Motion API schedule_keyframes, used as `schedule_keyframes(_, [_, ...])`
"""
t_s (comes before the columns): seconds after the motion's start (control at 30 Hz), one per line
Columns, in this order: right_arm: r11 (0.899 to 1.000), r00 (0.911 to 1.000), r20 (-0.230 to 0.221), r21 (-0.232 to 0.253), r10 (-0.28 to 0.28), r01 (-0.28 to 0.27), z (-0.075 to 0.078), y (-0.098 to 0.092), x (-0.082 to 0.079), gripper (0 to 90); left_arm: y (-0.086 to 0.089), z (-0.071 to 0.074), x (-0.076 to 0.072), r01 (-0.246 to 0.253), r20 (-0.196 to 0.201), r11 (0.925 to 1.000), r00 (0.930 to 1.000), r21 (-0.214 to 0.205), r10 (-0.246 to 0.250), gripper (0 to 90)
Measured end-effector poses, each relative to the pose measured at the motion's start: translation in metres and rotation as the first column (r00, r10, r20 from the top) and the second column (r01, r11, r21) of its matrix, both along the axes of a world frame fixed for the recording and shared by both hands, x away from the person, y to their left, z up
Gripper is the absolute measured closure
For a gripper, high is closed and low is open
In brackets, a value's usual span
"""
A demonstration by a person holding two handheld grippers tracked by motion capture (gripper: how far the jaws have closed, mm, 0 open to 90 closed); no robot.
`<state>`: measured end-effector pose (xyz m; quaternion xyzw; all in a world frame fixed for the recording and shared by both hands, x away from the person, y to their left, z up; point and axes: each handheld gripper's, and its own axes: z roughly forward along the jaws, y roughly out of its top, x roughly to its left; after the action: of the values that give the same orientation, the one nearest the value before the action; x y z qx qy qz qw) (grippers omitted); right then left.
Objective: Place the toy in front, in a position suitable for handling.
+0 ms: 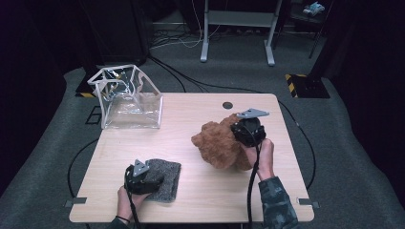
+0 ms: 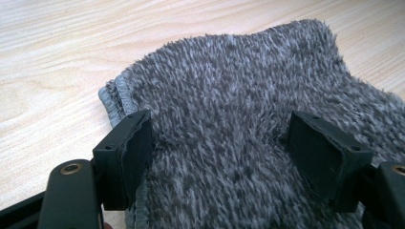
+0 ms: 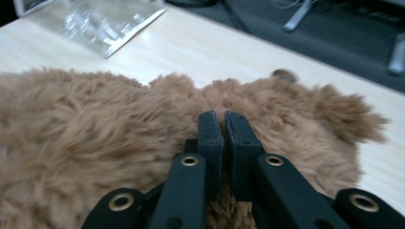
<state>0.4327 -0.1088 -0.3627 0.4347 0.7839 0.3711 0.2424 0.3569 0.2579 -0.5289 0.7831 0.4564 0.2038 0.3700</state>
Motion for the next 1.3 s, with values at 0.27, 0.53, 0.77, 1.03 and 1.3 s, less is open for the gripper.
schedule_keyframes(0.27, [0.997,0.9959,-0.048,0.005,0.076,-0.076,-0.034,0.023,0.003,90.0,0.0,0.0,0.0,0.003,0.001,1.0,1.0,0.001,-0.003,23.8])
schedule_keyframes(0.53, [0.996,0.9929,-0.08,0.001,0.088,-0.088,-0.044,0.019,0.005,76.7,-0.001,0.0,-0.001,0.001,0.007,1.0,1.0,-0.001,-0.001,23.0])
schedule_keyframes(0.77, [0.996,0.9959,-0.041,0.033,0.08,-0.079,-0.032,-0.008,0.008,49.6,-0.003,0.022,-0.003,0.024,0.011,0.9997,0.9996,-0.002,-0.024,15.5])
schedule_keyframes(1.03, [1.0,0.9994,-0.03,0.024,0.015,-0.014,-0.023,-0.032,0.02,26.6,-0.026,0.063,0.007,0.117,0.057,0.9908,0.9919,-0.068,-0.113,11.7])
schedule_keyframes(1.3, [1.0,0.997,-0.076,0.016,0.014,-0.013,-0.028,-0.03,0.039,23.9,-0.08,0.099,0.019,0.247,0.099,0.9645,0.9662,-0.093,-0.238,9.8])
